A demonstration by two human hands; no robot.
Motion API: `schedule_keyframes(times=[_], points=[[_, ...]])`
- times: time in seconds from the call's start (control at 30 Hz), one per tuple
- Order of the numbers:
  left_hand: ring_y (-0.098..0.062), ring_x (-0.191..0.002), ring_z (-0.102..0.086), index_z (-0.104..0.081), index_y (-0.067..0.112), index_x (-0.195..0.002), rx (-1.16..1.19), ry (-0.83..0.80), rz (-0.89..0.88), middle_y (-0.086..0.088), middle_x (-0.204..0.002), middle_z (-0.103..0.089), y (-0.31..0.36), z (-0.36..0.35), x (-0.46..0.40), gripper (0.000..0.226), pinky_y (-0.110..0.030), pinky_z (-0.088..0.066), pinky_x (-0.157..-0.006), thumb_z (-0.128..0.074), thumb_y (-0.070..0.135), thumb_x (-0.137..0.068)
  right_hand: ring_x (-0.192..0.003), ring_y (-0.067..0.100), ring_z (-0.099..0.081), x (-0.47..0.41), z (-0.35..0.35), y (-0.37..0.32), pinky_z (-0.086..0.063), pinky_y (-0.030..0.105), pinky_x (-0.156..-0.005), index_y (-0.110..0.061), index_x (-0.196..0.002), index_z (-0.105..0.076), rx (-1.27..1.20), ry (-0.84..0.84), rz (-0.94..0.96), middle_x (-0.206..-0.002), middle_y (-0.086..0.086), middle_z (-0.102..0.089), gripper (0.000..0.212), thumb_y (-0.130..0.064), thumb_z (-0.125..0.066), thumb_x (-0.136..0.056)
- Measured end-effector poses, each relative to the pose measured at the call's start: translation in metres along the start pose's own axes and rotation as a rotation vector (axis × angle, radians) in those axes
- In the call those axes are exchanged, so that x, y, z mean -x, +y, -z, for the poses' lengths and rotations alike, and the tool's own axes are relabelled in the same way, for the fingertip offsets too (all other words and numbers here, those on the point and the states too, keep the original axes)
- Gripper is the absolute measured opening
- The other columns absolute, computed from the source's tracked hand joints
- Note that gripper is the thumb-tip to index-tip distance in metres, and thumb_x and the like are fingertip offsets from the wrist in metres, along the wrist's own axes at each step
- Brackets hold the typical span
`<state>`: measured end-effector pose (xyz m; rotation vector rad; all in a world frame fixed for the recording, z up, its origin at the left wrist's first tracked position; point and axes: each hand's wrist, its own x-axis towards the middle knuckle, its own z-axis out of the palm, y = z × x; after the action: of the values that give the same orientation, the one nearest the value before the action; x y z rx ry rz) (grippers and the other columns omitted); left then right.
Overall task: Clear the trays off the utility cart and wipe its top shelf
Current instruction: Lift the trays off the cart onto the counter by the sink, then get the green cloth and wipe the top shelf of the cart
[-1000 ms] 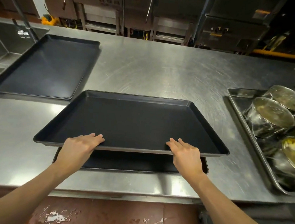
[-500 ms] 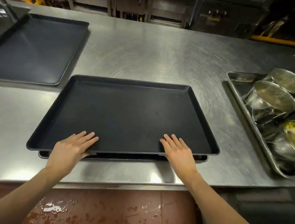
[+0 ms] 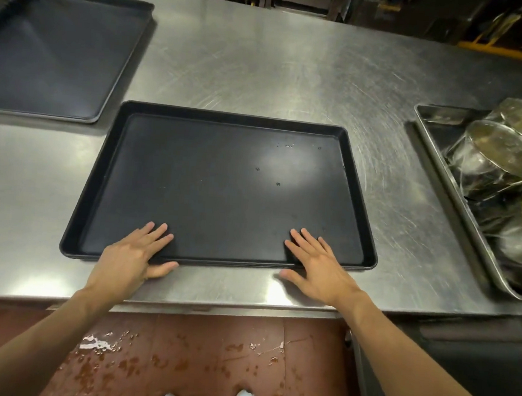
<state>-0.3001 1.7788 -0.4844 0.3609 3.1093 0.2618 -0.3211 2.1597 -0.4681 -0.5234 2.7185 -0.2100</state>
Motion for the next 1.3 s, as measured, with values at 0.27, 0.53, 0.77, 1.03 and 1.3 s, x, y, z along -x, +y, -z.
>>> schedule_keyframes(times=[0.27, 0.53, 0.77, 1.03, 1.3], points=[[-0.025, -0.133, -0.047, -0.065, 0.014, -0.124, 0.062, -0.029, 0.073, -0.003, -0.142, -0.054, 0.010, -0.002, -0.002, 0.054, -0.042, -0.044, -0.103, -0.054, 0.053, -0.089, -0.147, 0.019, -0.016, 0.001, -0.001, -0.018, -0.015, 0.043, -0.118, -0.019, -0.148, -0.039, -0.047, 0.105, -0.102, -0.162, -0.001, -0.022, 0.060, -0.055, -0.031, -0.100], [-0.018, -0.098, -0.065, -0.072, 0.019, -0.109, 0.402, 0.028, 0.155, 0.000, -0.111, -0.072, 0.057, 0.052, -0.015, 0.022, -0.032, -0.050, -0.082, -0.060, 0.020, -0.090, -0.123, 0.019, -0.047, 0.018, 0.031, -0.047, -0.037, 0.033, -0.104, -0.015, -0.128, -0.059, -0.364, 0.211, -0.252, -0.133, 0.001, -0.054, 0.039, -0.039, -0.050, -0.098], [-0.021, -0.082, -0.069, -0.073, 0.012, -0.099, 1.242, 0.239, 0.249, -0.010, -0.092, -0.074, 0.138, 0.197, -0.059, 0.016, -0.036, -0.060, -0.075, -0.058, 0.010, -0.092, -0.088, 0.014, -0.067, 0.050, 0.165, -0.084, -0.053, 0.040, -0.091, -0.025, -0.090, -0.071, -1.158, 0.666, -0.334, -0.090, -0.003, -0.072, 0.009, -0.032, -0.066, -0.086], [-0.027, -0.085, -0.065, -0.069, 0.013, -0.093, 1.499, 0.243, -0.023, -0.018, -0.094, -0.069, 0.190, 0.286, -0.051, 0.016, -0.042, -0.057, -0.078, -0.054, 0.011, -0.094, -0.077, 0.019, -0.063, 0.137, 0.249, -0.118, -0.050, 0.028, -0.069, 0.000, -0.102, -0.068, -1.483, 0.991, -0.284, -0.091, 0.013, -0.068, 0.016, -0.010, -0.059, -0.094], [-0.024, -0.082, -0.066, -0.070, 0.014, -0.091, 1.553, -0.082, -0.438, -0.014, -0.091, -0.069, 0.285, 0.309, -0.016, 0.017, -0.030, -0.058, -0.071, -0.054, 0.012, -0.094, -0.087, 0.022, -0.066, 0.259, 0.230, -0.149, -0.054, 0.039, -0.080, -0.003, -0.107, -0.069, -1.444, 1.456, -0.449, -0.100, 0.016, -0.072, 0.019, -0.015, -0.057, -0.096]])
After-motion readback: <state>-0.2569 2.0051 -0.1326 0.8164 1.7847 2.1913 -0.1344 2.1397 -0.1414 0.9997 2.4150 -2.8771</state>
